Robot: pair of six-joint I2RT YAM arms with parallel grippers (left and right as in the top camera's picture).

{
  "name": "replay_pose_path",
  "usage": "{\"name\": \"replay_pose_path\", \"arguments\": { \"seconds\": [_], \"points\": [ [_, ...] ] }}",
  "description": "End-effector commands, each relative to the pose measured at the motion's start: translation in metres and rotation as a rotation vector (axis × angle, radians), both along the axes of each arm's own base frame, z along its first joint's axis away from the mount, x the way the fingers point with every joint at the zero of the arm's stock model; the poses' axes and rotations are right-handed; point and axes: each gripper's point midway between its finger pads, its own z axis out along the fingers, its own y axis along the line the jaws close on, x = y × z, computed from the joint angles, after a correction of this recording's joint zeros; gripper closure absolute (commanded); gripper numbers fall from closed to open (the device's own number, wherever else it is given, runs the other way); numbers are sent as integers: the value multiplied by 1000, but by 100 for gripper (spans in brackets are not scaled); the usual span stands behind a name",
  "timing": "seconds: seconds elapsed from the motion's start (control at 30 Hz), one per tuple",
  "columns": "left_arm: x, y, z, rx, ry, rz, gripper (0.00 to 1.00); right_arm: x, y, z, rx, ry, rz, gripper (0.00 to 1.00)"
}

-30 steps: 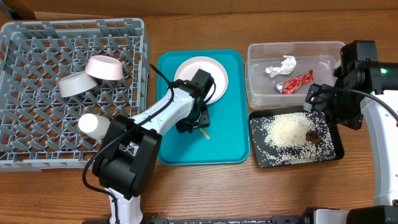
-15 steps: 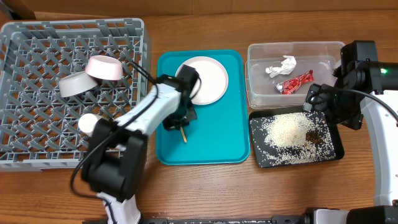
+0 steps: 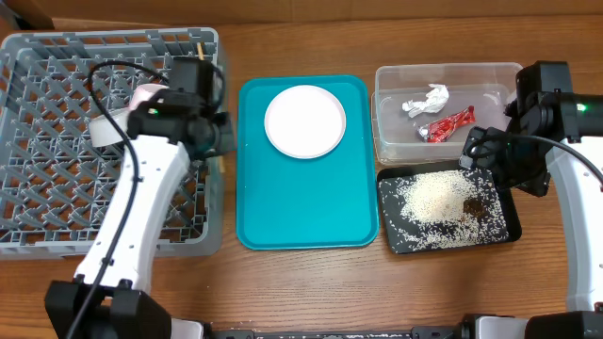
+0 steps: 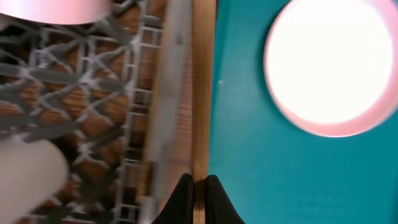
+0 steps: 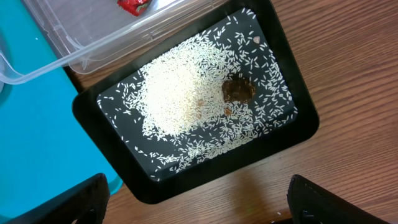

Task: Sort waste into correct bins and load items into the dishwasher
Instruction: 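Grasp the rim of the white plate on the teal tray with the left gripper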

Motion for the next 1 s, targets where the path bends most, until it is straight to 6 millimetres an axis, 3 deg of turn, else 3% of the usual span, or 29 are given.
{"name": "replay_pose_path", "arguments": {
  "seconds": [0.0, 0.07, 0.1, 0.17, 0.37, 0.53, 0.7, 0.83, 0.97],
  "points": [
    [3, 27, -14, 74, 44, -81, 96, 4, -1, 8, -1, -30, -4, 7],
    [5, 33, -20, 62, 58, -63, 96, 3, -1, 8, -1, -30, -4, 7],
    [6, 35, -23, 55, 67, -61, 91, 3, -1, 8, -1, -30, -4, 7],
    [5, 35, -28, 49, 82, -69, 67, 4, -1, 8, -1, -30, -4, 7],
    [8, 24, -21, 11, 64, -99, 49, 4, -1, 8, -2, -31, -4, 7],
    [17, -32, -10, -99, -6, -240, 45, 4, -1, 8, -2, -32, -4, 7],
    [28, -93, -8, -51, -100, -461, 39, 4, -1, 8, -2, -31, -4, 7],
    [37, -138, -21, 1, -149, -555, 31, 4, -1, 8, -2, -32, -4, 7],
    [43, -175, -51, 19, -148, -622, 25, 4, -1, 8, -1, -33, -4, 7]
  ]
}}
